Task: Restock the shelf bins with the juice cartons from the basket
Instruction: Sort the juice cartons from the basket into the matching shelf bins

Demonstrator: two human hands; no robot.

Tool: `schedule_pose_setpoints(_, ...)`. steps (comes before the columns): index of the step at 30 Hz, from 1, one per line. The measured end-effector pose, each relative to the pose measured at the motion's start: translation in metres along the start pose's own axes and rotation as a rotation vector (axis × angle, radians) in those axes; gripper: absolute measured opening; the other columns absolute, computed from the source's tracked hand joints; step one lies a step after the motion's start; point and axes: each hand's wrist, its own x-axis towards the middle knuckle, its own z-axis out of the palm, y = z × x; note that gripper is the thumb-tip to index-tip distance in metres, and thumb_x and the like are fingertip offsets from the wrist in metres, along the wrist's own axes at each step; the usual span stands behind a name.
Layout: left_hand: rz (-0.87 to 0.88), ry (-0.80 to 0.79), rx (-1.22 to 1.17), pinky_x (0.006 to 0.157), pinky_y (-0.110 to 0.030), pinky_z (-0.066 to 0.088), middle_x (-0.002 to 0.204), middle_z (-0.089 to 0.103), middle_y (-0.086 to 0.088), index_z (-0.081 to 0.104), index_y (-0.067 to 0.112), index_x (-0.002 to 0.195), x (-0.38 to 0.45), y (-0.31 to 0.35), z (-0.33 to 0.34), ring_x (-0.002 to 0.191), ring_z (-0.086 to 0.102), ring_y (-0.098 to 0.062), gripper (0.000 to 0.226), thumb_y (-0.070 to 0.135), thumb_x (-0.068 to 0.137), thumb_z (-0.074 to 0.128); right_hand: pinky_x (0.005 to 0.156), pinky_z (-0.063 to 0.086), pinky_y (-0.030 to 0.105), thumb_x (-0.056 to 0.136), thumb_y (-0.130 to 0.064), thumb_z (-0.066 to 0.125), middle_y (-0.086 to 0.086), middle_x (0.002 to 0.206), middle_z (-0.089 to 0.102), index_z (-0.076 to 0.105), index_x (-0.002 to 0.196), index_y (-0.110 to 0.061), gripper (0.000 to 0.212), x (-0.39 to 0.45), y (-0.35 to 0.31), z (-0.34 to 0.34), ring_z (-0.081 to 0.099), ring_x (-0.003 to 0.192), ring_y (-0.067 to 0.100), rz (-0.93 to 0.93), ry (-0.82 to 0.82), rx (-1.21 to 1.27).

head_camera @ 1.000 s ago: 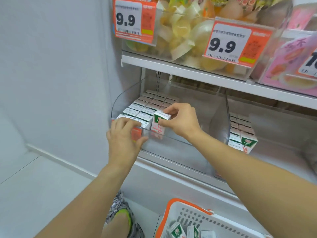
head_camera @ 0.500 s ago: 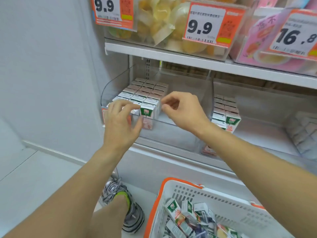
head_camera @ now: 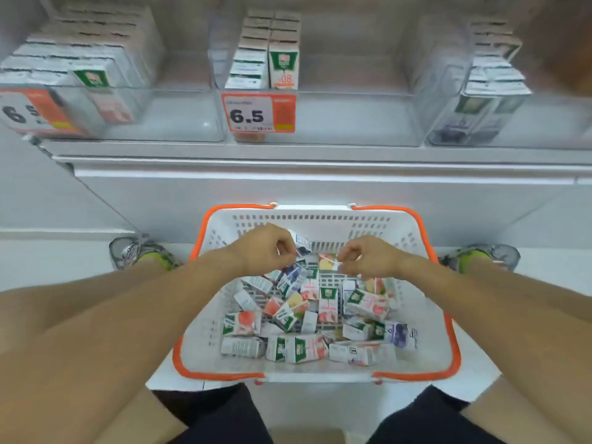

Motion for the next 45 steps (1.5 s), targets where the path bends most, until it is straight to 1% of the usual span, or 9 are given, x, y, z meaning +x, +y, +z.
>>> schedule_pose_setpoints(5, -0.277, -0.243, 0.003, 0.085, -0.027, 0.049, 0.109, 0.065, 0.001, 0.067, 0.015, 0.105, 0.013, -0.026, 0.098, 0.102, 0.062, -0.020, 0.028, 0.039, 0.091, 0.067, 0.074, 0.053, 0.032, 0.084, -0.034, 0.078, -0.011, 0.084, 0.057, 0.067, 0.112, -0.018, 0.034, -0.018, 0.064, 0.031, 0.062, 0.076, 0.015, 0.116, -0.248, -0.244)
schedule_pose_setpoints(10, -0.370, -0.574, 0.248, 0.092, -0.032, 0.049, 0.121, 0.059, -0.001, 0.061, 0.015, 0.121, -0.001, -0.039, 0.138, 0.108, 0.059, -0.020, 0.049, 0.049, 0.087, 0.068, 0.092, 0.055, 0.041, 0.071, -0.037, 0.088, -0.004, 0.127, 0.059, 0.063, 0.118, -0.028, 0.054, -0.021, 0.087, 0.065, 0.061, 0.106, 0.022, 0.092, -0.468, -0.444)
schedule_pose_setpoints(13, -0.360, -0.554, 0.253, 0.098, -0.033, 0.047, 0.126, 0.059, -0.002, 0.058, 0.012, 0.129, -0.001, -0.038, 0.147, 0.114, 0.058, -0.022, 0.055, 0.045, 0.086, 0.070, 0.097, 0.050, 0.038, 0.077, -0.028, 0.084, -0.002, 0.127, 0.059, 0.060, 0.129, -0.023, 0.058, -0.021, 0.092, 0.071, 0.059, 0.112, 0.022, 0.029, -0.462, -0.491)
schedule_pose_setpoints(18, -0.327, -0.481, 0.218, 0.066, -0.030, 0.040, 0.078, 0.050, -0.001, 0.055, 0.015, 0.080, 0.001, -0.039, 0.156, 0.071, 0.050, -0.018, 0.029, 0.034, 0.082, 0.077, 0.098, 0.051, 0.040, 0.082, -0.027, 0.081, -0.004, 0.123, 0.063, 0.061, 0.126, -0.027, 0.049, -0.015, 0.106, 0.069, 0.060, 0.110, 0.020, 0.026, -0.467, -0.404)
schedule_pose_setpoints(23, -0.340, -0.355, -0.130, 0.085, -0.028, 0.052, 0.117, 0.063, -0.003, 0.066, 0.016, 0.102, 0.008, -0.038, 0.146, 0.108, 0.063, -0.024, 0.037, 0.000, 0.073, 0.082, 0.097, 0.053, 0.043, 0.083, -0.029, 0.080, -0.006, 0.116, 0.060, 0.062, 0.124, -0.028, 0.046, -0.010, 0.113, 0.066, 0.060, 0.110, 0.020, 0.055, -0.463, -0.277)
schedule_pose_setpoints(28, -0.364, -0.246, -0.350, 0.063, -0.019, 0.050, 0.081, 0.056, 0.002, 0.068, 0.015, 0.115, 0.008, -0.024, 0.130, 0.073, 0.055, -0.013, 0.039, 0.011, 0.078, 0.082, 0.090, 0.055, 0.031, 0.088, -0.033, 0.074, -0.007, 0.114, 0.058, 0.057, 0.135, -0.019, 0.052, -0.011, 0.107, 0.051, 0.062, 0.106, 0.018, 0.076, -0.377, 0.068)
schedule_pose_setpoints(34, -0.456, -0.178, -0.662, 0.075, -0.039, 0.062, 0.115, 0.063, -0.015, 0.070, 0.018, 0.111, 0.006, -0.022, 0.120, 0.101, 0.069, -0.025, 0.034, 0.011, 0.079, 0.081, 0.097, 0.054, 0.051, 0.080, -0.054, 0.076, 0.033, 0.139, 0.047, 0.060, 0.131, -0.012, 0.068, -0.008, 0.099, 0.047, 0.052, 0.125, 0.048, 0.167, -0.352, 0.548)
schedule_pose_setpoints(39, -0.458, -0.117, -0.673, 0.075, -0.033, 0.060, 0.112, 0.070, -0.007, 0.071, 0.024, 0.109, 0.009, -0.016, 0.118, 0.094, 0.072, -0.032, 0.031, 0.025, 0.080, 0.081, 0.094, 0.055, 0.050, 0.100, -0.039, 0.053, 0.015, 0.130, 0.065, 0.062, 0.130, -0.012, 0.042, -0.011, 0.084, 0.046, 0.061, 0.121, 0.035, 0.239, -0.342, 0.793)
schedule_pose_setpoints(45, -0.432, -0.070, -0.583, 0.065, -0.021, 0.052, 0.106, 0.067, -0.005, 0.063, 0.013, 0.117, 0.014, -0.001, 0.103, 0.083, 0.065, -0.014, 0.044, 0.023, 0.079, 0.083, 0.105, 0.048, 0.049, 0.096, -0.024, 0.063, 0.009, 0.121, 0.071, 0.063, 0.127, -0.016, 0.032, -0.014, 0.064, 0.044, 0.064, 0.118, 0.029, 0.181, -0.336, 0.746)
